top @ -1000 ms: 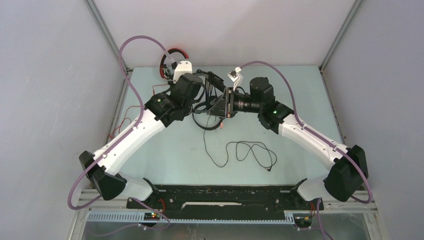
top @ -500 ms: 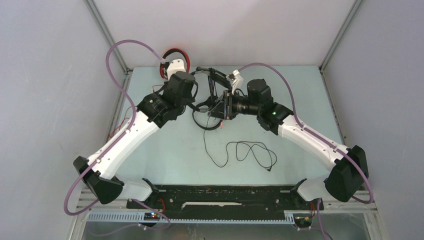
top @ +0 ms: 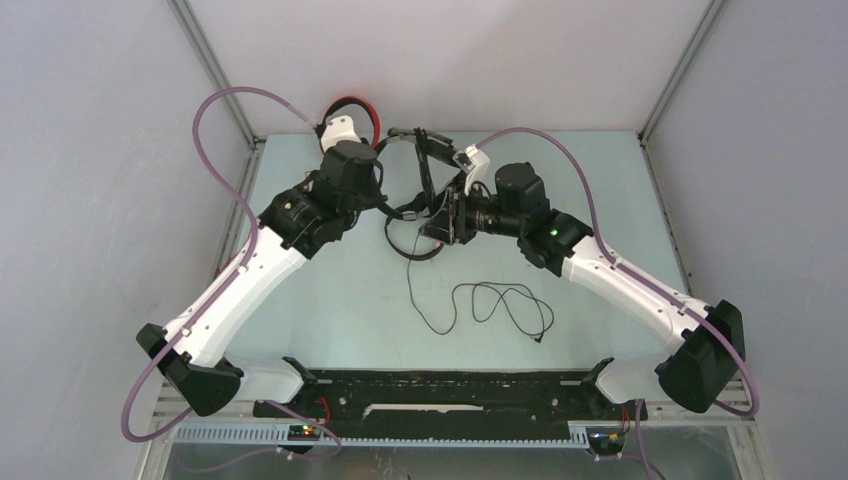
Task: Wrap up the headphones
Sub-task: Wrap the headphones cable around the headphones.
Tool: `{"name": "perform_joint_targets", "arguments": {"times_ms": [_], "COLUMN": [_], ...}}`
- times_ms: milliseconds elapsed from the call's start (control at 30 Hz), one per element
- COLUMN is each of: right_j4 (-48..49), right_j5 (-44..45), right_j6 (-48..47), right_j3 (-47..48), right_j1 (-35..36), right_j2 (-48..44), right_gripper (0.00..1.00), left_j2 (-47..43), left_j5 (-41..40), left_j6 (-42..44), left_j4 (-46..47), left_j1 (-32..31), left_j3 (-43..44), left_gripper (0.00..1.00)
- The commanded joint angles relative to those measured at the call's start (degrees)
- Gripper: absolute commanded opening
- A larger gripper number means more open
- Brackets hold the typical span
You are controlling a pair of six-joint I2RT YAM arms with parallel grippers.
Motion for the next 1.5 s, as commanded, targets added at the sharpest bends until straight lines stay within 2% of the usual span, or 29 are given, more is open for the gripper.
{"name": "perform_joint_targets", "arguments": {"times_ms": [0,367,833,1000,1133,1233,1333,1467], "right_j4": [-1.7,-2.73,11.88,12.89,11.72,11.27,10.79,10.3], "right_j5": [3.28,3.14,6.02,5.01,5.03,-0.23,-1.02,-0.65], "right_j6": [-2.94,-5.13,-19.34,-22.91,-22.67,-19.78,-19.1,-18.38], "right_j3": [2.37,0.67,-8.66,-10.2,-10.45,-10.44,-10.46,-10.43], "right_j1": [0.34,0.69,0.95,0.89,0.39,-1.62,-1.97,-2.91], "right_j2": [-2.55,-3.91,-8.24,-9.19,-9.44,-9.49,-9.95,-10.7], "right_gripper": [0.34,0.36,0.35,0.35,0.34,0.41,0.4,0.33], "left_j2": [-2.83,-2.42,-2.81,-2.4,-2.06,-2.01,-2.01,-1.53], "left_j5": [1.77,4.5,11.81,14.46,15.43,17.8,18.75,19.96], "left_j6": [-3.52,-4.67,-8.3,-8.44,-7.45,-7.32,-6.91,-6.99], "left_j4": [5.28,4.63,4.02,3.6,3.28,3.97,4.28,3.48], "left_j1": [0.59,1.18,2.24,2.64,2.83,3.38,3.44,3.5], "left_j3": [3.26,5.13,6.67,6.95,7.06,7.15,7.51,8.43], "left_gripper": [0.0,0.0,0.0,0.0,0.0,0.0,0.0,0.0]}}
